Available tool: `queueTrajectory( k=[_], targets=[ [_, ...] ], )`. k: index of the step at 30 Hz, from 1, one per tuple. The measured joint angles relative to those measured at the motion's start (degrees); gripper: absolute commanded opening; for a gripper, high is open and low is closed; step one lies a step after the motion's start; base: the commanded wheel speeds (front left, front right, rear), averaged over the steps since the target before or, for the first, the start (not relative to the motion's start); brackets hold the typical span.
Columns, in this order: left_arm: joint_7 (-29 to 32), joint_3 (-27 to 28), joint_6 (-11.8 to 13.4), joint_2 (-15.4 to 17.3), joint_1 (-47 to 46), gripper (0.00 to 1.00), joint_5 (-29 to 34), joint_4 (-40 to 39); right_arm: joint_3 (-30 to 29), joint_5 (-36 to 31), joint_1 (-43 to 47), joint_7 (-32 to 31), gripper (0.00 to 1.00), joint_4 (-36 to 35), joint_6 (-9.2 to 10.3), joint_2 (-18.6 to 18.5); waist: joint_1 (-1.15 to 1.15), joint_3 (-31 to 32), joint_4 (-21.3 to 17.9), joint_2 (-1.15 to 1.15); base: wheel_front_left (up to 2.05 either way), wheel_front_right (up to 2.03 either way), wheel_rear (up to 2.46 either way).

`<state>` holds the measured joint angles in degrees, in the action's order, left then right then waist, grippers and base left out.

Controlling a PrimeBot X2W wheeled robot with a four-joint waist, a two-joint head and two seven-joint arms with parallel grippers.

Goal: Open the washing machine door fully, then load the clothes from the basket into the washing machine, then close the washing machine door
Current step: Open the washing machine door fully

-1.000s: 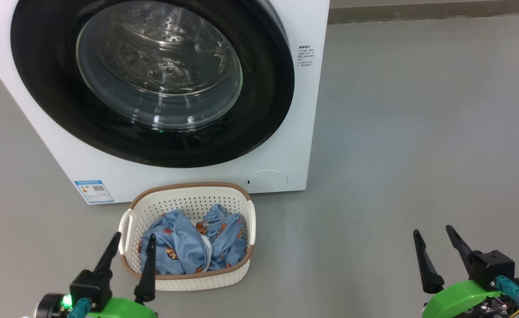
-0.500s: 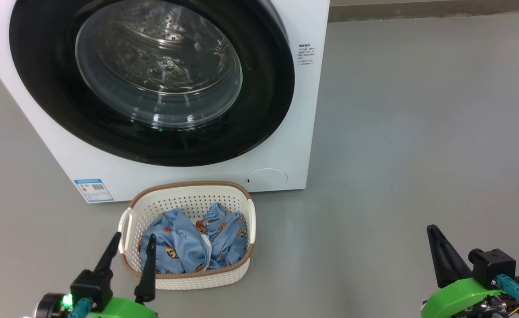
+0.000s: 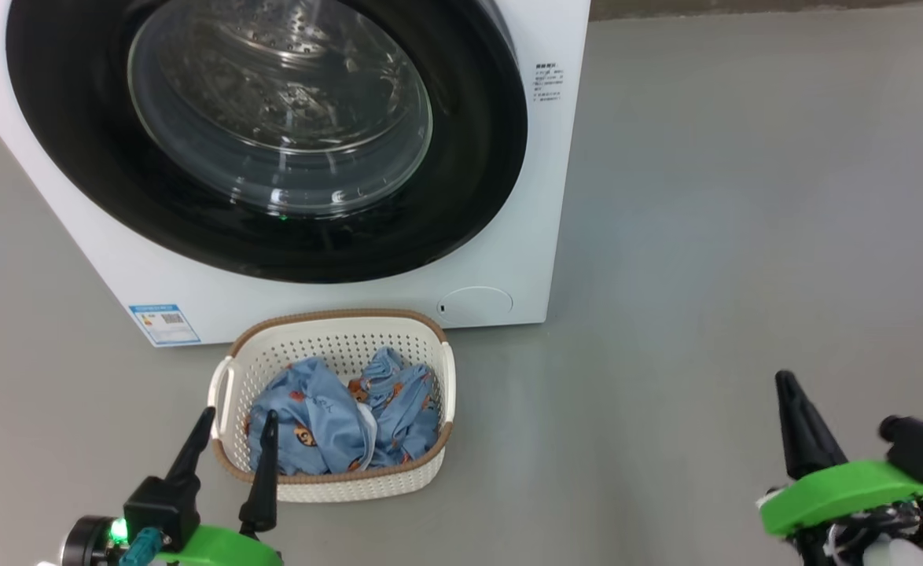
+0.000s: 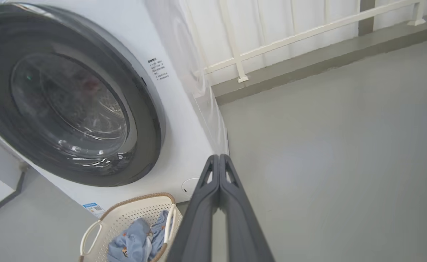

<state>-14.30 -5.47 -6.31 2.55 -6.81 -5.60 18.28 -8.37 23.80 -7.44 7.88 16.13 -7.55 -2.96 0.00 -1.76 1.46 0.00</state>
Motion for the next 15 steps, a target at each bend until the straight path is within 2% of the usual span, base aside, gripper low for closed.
queueTrajectory(
  k=[2, 3, 10, 15],
  targets=[
    [0.0, 0.0, 0.0, 0.0, -0.5, 1.00, 0.0, -0.3, -0.6, 6.3, -1.6, -1.3, 0.00, 0.4, 0.00, 0.0, 0.00, -0.7, 0.1, 0.00, 0.00, 0.00, 0.00],
    [0.0, 0.0, 0.0, 0.0, -0.5, 1.00, 0.0, -0.3, -0.6, 6.3, -1.6, -1.3, 0.00, 0.4, 0.00, 0.0, 0.00, -0.7, 0.1, 0.00, 0.00, 0.00, 0.00],
    [0.0, -0.7, 0.0, -0.3, -3.3, 1.00, 0.0, -1.5, -6.2, 31.8, -9.4, -8.6, 0.00, 4.1, 0.00, 0.1, 0.00, -3.9, 0.6, 0.00, 0.00, 0.00, 0.00],
    [0.0, -1.1, -0.1, -0.4, -4.9, 1.00, 0.0, -2.1, -9.8, 46.3, -17.4, -15.6, 0.00, 8.1, 0.00, 0.1, 0.00, -6.8, 1.2, 0.00, 0.00, 0.00, 0.00]
  ],
)
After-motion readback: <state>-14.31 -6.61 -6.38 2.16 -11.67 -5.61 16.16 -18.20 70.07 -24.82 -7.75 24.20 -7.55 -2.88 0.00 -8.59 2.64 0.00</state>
